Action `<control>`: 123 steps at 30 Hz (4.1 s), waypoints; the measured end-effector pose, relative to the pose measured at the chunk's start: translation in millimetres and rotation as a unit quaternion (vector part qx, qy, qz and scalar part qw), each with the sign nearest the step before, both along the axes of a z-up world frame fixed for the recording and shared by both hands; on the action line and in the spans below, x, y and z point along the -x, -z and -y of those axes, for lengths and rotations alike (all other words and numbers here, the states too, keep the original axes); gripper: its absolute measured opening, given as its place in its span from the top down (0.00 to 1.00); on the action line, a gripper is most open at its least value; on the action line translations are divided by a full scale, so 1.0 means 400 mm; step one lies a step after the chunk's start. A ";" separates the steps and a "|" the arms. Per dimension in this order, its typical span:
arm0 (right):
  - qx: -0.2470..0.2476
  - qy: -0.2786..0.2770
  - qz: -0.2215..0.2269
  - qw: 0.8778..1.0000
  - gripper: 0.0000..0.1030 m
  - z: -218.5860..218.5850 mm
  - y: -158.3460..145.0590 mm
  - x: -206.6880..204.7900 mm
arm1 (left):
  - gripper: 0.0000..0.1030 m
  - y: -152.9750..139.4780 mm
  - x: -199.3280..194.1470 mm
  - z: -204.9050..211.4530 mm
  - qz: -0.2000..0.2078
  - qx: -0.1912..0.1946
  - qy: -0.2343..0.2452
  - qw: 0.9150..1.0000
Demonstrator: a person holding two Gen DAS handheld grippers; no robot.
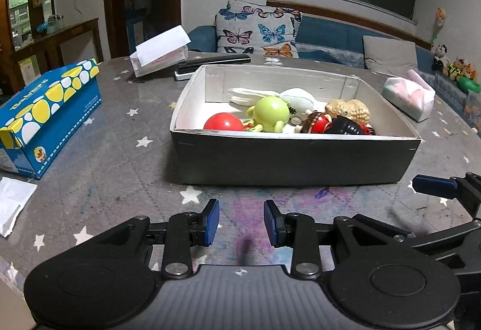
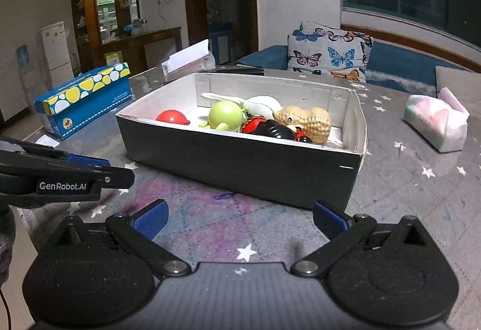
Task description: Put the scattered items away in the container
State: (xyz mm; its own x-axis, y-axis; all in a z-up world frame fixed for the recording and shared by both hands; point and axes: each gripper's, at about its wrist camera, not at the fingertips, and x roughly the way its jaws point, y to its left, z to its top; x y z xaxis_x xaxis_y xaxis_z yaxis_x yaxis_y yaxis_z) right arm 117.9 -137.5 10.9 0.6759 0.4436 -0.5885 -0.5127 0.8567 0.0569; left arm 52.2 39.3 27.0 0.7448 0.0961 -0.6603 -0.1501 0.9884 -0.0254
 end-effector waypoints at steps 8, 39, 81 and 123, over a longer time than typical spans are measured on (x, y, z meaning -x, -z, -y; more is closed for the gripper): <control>0.005 0.013 -0.010 1.000 0.00 0.000 0.017 0.001 | 0.66 0.008 0.001 -0.005 0.000 -0.006 -0.006 1.000; 0.018 0.043 -0.017 0.999 0.00 0.004 0.029 -0.022 | 0.66 0.021 -0.022 0.007 0.000 -0.037 -0.007 0.999; 0.024 0.065 -0.052 0.996 0.00 -0.019 0.059 -0.115 | 0.66 0.035 -0.113 -0.008 -0.028 -0.042 -0.007 0.999; 0.026 0.063 -0.061 0.996 0.00 -0.043 0.069 -0.126 | 0.66 0.036 -0.125 -0.015 -0.032 -0.043 -0.015 0.998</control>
State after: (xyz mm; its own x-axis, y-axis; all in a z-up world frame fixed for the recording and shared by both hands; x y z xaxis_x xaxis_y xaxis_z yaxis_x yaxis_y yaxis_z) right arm 168.3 -120.3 -16.6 0.6467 0.3273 -0.6890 -0.3934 0.9170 0.0664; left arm 102.2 45.3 12.7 0.6965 0.1762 -0.6956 -0.1789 0.9814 0.0695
